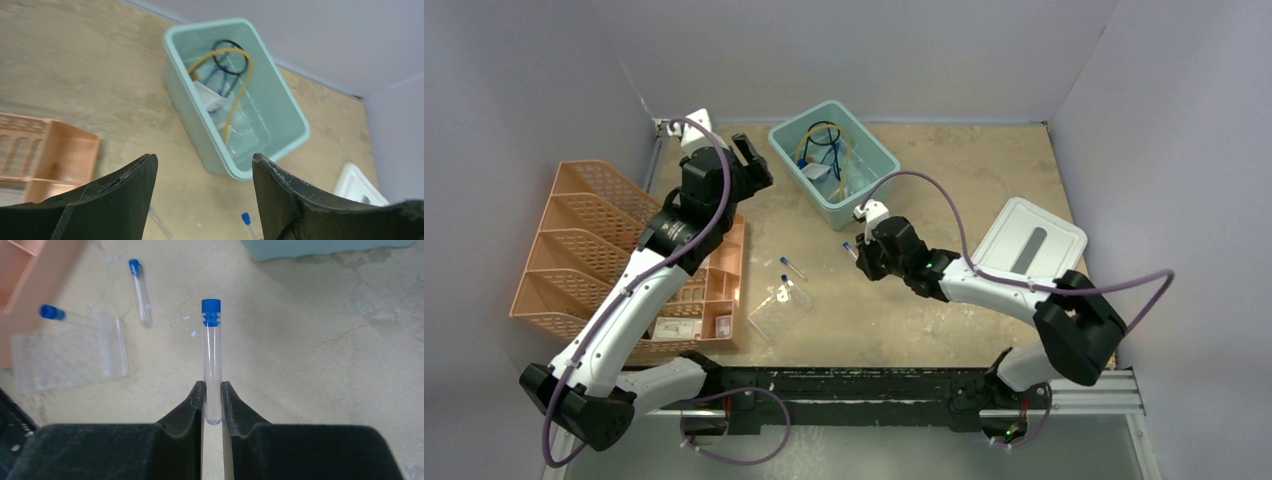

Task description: Organize the chemistry lab equipment

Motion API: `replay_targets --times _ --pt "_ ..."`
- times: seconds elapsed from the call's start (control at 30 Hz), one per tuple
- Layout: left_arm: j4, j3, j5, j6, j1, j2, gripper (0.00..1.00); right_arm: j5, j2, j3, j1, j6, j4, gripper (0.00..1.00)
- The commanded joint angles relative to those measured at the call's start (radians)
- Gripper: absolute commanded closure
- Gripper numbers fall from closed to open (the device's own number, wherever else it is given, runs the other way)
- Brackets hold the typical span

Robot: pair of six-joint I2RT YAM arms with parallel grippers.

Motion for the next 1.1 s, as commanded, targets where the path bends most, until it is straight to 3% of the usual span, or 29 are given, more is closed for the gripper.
replay_targets --times 0.0,0.27,0.4,0.6,0.73,0.9,1.07 --pt "0.119 -0.040 0.296 -0.091 0.006 0.014 0.32 -0.082 -0.141 0.011 -0.049 0.083 0.017 0.95" --pt "0.225 -0.119 0.647 -0.208 0.006 -0.004 0.28 -0.223 -0.241 0.111 -0.060 0.072 -0.013 0.94" --pt "0.072 -0.051 0.682 -0.347 0.006 0.070 0.27 -0.292 -0.251 0.115 -0.061 0.054 0.012 0.94" --pt "0.188 -0.153 0.815 -0.533 0.006 0.081 0.30 -0.350 -0.242 0.106 -0.060 0.041 0.075 0.94" --pt "0.124 -0.158 0.810 -0.518 0.006 0.103 0.40 -0.362 -0.229 0.105 -0.061 0.033 0.094 0.94" --pt "0.134 -0.183 0.833 -0.512 0.006 0.112 0.57 -0.370 -0.211 0.097 -0.060 0.027 0.119 0.94" --pt "0.140 -0.183 0.846 -0.514 0.006 0.110 0.69 -0.368 -0.203 0.090 -0.060 0.025 0.122 0.95"
